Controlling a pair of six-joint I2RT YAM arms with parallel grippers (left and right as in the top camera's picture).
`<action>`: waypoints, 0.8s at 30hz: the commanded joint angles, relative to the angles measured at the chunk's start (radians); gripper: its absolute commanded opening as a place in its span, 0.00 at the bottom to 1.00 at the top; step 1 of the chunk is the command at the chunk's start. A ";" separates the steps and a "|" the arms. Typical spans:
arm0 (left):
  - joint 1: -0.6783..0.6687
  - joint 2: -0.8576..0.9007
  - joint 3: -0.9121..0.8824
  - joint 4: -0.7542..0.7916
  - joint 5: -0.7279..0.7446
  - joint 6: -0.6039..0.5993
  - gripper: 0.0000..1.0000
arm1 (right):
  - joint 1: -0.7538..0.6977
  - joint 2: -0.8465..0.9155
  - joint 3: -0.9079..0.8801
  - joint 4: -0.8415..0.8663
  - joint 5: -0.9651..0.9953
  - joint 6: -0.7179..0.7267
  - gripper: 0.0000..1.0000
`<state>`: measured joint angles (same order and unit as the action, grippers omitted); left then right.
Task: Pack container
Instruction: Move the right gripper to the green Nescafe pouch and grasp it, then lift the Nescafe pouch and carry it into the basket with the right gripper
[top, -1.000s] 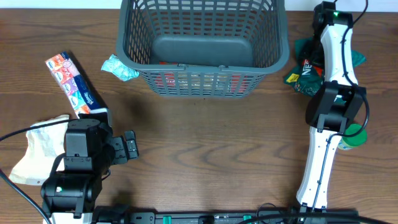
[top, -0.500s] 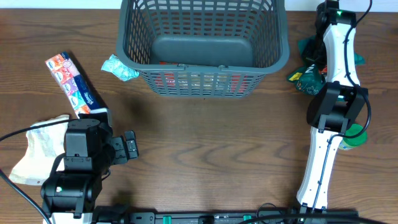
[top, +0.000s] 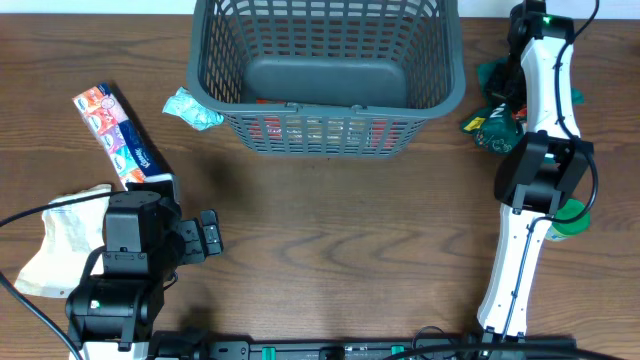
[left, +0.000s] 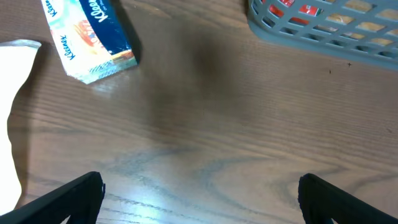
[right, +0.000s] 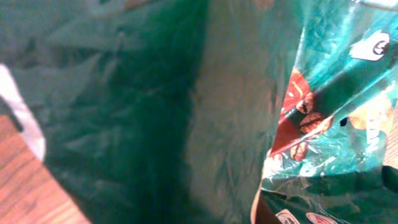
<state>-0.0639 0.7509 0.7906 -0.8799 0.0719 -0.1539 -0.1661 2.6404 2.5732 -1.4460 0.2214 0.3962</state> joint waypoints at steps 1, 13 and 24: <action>-0.005 -0.001 0.021 -0.002 -0.008 -0.002 0.98 | 0.010 -0.101 -0.015 -0.012 -0.095 -0.013 0.01; -0.005 -0.001 0.021 -0.002 -0.008 -0.001 0.98 | 0.010 -0.362 -0.015 -0.009 -0.042 -0.045 0.01; -0.005 -0.001 0.021 -0.002 -0.008 -0.001 0.99 | 0.054 -0.629 -0.015 0.179 -0.018 -0.239 0.01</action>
<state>-0.0639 0.7509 0.7906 -0.8803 0.0715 -0.1539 -0.1547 2.1380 2.5393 -1.3212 0.1753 0.2787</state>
